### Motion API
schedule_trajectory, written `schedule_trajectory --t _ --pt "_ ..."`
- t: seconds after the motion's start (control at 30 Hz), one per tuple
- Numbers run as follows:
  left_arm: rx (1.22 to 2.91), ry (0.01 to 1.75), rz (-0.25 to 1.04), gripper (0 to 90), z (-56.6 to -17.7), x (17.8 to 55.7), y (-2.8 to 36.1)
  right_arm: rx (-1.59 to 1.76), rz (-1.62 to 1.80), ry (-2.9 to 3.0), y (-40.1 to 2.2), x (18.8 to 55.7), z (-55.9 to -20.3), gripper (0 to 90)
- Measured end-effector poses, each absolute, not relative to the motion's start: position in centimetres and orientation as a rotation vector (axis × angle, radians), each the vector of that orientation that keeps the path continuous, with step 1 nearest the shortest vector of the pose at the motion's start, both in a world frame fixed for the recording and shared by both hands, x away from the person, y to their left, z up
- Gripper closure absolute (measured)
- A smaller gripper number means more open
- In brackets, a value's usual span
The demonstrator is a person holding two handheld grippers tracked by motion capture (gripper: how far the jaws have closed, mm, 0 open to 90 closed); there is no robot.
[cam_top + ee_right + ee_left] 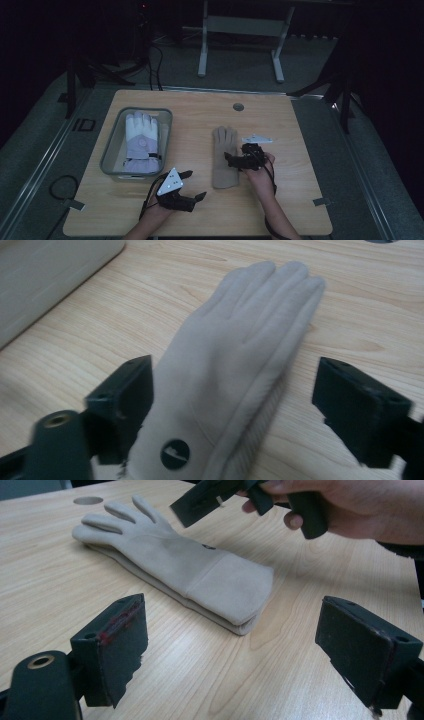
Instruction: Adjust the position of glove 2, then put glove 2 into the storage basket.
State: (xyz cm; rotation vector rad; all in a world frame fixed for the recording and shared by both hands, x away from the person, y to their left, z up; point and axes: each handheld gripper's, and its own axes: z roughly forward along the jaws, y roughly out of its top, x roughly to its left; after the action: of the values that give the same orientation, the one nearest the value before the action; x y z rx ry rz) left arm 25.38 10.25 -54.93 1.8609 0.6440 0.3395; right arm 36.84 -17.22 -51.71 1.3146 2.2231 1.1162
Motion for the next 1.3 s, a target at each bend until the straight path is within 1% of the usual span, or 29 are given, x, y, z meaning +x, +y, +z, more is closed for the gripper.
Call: schedule_trajectory --t 0.07,0.27,0.3,0.47,0.53,0.67,0.77,0.8,0.87,0.93,1.0,1.13,1.17,1.23,1.3 --pt "1.862 0.642 0.344 13.6 -54.9 25.4 10.1 1.3 1.156 2.269 -17.9 36.9 -51.5 10.2" --pt "1.863 0.661 0.365 13.6 -54.9 25.3 9.6 1.233 1.184 2.309 -19.0 36.6 -51.1 10.3" --pt "1.863 0.66 0.36 13.6 -54.9 25.3 9.5 1.218 1.187 2.3 -19.2 36.5 -51.1 12.8" --pt "1.934 0.646 0.364 13.6 -55.0 25.6 9.0 1.06 1.214 2.307 -19.9 36.3 -51.0 16.8" --pt "1.941 0.644 0.336 13.6 -55.2 25.8 9.0 1.009 1.226 2.343 -20.1 36.2 -51.0 17.0" --pt "1.937 0.627 0.324 13.9 -55.0 26.2 8.7 0.996 1.276 2.373 -20.6 36.2 -50.8 17.4" --pt "1.925 0.623 0.29 14.0 -54.5 26.5 8.2 1.06 1.329 2.394 -21.2 36.5 -50.7 15.4" --pt "1.929 0.625 0.28 14.0 -54.3 26.6 8.0 1.074 1.347 2.403 -21.3 36.7 -50.6 12.3" --pt "1.933 0.607 0.261 14.2 -54.0 26.8 7.4 1.066 1.363 2.402 -21.4 36.8 -50.5 11.7" --pt "1.914 0.618 0.334 14.2 -53.8 26.7 6.8 1.082 1.351 2.39 -21.2 37.0 -50.5 11.3" --pt "1.921 0.573 0.284 14.5 -53.6 27.2 6.5 1.1 1.342 2.383 -21.0 37.5 -50.5 13.8" --pt "1.971 0.515 0.28 15.3 -53.1 28.0 5.1 1.147 1.316 2.37 -20.6 39.2 -50.5 17.2" --pt "1.988 0.492 0.282 16.7 -53.0 28.1 4.7 1.158 1.316 2.37 -20.4 39.7 -50.5 17.3" --pt "2.005 0.445 0.294 22.8 -52.7 28.5 3.9 1.186 1.329 2.366 -20.1 40.5 -50.4 20.2" --pt "2.034 0.419 0.284 23.3 -52.6 29.1 3.0 1.215 1.3 2.371 -19.7 41.5 -50.5 20.7"
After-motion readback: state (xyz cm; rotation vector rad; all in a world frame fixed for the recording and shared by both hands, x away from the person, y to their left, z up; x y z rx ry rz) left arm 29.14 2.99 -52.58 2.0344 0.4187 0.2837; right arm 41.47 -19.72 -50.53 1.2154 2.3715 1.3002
